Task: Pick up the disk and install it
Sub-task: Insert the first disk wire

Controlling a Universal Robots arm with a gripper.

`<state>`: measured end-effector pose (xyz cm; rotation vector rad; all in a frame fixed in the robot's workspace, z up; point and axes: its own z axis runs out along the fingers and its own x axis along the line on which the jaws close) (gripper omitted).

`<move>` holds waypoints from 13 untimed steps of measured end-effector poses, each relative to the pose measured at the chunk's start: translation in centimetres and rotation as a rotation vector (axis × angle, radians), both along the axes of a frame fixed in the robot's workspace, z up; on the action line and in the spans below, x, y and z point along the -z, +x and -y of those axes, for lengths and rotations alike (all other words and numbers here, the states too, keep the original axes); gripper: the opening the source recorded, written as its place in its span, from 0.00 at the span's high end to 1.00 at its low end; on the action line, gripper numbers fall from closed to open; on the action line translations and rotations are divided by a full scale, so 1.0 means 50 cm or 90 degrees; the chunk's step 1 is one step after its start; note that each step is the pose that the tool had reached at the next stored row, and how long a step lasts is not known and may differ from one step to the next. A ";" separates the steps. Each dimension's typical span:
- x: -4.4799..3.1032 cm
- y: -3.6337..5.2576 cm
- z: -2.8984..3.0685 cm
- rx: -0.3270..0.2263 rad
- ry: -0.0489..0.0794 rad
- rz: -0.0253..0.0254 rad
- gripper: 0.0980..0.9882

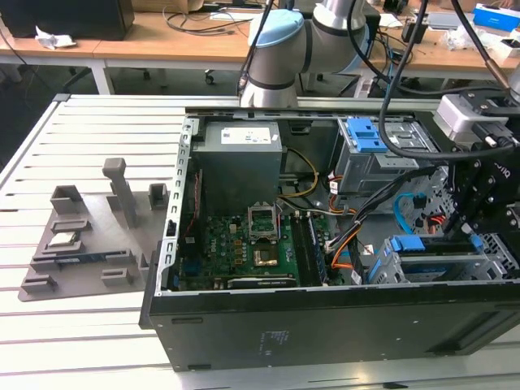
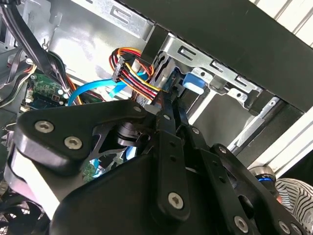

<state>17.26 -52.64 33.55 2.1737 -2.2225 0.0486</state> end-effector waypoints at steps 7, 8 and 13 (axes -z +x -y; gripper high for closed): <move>-0.048 0.000 0.000 0.000 -0.002 0.0002 0.77; -0.055 0.000 0.000 0.000 -0.002 0.0002 0.77; -0.080 -0.001 -0.003 -0.001 -0.002 0.0002 0.93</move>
